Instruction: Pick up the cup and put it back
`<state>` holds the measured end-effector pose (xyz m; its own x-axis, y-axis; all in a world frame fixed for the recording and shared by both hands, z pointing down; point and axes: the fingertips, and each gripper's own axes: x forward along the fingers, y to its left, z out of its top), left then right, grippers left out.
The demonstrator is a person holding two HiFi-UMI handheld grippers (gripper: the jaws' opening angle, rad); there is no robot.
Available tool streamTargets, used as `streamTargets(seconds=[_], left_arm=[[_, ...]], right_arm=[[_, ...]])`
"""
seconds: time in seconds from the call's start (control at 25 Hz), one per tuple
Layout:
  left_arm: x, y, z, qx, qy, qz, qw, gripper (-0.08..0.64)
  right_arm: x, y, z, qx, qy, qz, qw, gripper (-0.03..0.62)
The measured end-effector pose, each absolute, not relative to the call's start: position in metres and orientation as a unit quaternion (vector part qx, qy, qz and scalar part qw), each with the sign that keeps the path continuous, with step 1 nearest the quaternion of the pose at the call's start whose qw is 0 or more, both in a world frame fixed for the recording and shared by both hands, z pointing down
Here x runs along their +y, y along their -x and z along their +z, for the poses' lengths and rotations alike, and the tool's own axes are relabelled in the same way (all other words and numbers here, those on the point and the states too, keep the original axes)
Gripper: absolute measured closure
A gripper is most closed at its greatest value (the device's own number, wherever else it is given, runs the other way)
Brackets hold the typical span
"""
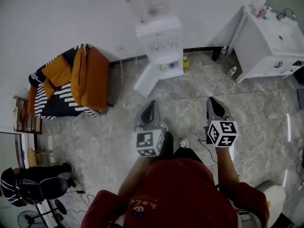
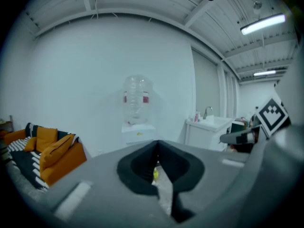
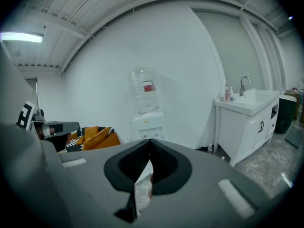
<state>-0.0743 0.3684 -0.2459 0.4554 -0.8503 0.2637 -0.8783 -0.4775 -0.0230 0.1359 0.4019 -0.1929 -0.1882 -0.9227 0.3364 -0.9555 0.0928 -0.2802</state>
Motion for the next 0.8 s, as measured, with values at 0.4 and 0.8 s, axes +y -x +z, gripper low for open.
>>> streamTargets(seconds=[0.4,0.8], left_arm=[[0.329,0.085,-0.227,-0.513,-0.848,0.112,0.067,0.56],[0.228,0.129,-0.223,-0.517,-0.846,0.106,0.072,0.56]], right_arm=[[0.359,-0.125,-0.181,-0.743,-0.631,0.216,0.053,0.594],[0.254,-0.072,-0.188,-0.75,-0.627,0.2,0.067,0.594]])
